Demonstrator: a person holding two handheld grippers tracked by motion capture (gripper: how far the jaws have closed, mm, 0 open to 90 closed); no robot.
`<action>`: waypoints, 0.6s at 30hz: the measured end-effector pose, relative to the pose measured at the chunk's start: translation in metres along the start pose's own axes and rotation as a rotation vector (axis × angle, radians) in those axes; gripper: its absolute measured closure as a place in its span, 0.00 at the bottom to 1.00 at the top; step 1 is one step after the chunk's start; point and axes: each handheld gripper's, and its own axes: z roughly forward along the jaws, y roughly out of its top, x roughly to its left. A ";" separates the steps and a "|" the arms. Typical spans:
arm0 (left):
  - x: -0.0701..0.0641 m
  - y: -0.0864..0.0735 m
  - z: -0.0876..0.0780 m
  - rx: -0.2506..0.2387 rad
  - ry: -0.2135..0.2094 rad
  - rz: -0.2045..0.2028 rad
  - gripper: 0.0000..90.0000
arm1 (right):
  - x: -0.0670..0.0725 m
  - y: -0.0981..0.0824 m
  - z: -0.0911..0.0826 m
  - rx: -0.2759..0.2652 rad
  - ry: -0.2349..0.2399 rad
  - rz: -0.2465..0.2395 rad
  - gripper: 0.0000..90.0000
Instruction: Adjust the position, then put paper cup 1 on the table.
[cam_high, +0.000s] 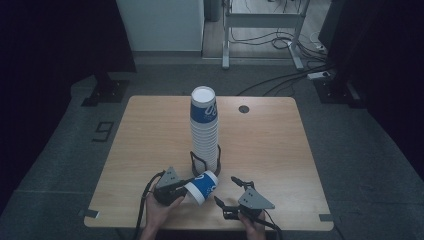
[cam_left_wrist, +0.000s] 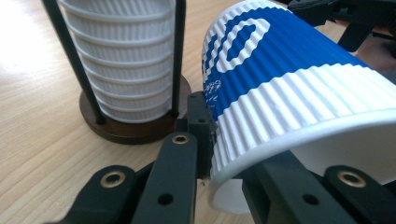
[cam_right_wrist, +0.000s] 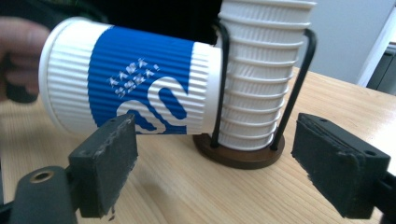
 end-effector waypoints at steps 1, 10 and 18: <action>0.001 0.001 0.001 0.011 -0.004 -0.005 0.94 | 0.001 0.000 0.000 0.006 0.001 -0.013 0.15; 0.006 0.009 0.005 0.105 -0.016 -0.012 0.94 | 0.008 -0.003 0.004 0.094 0.030 -0.128 0.15; 0.007 0.018 0.007 0.178 -0.042 -0.012 0.94 | 0.014 0.000 0.010 0.122 0.062 -0.214 0.15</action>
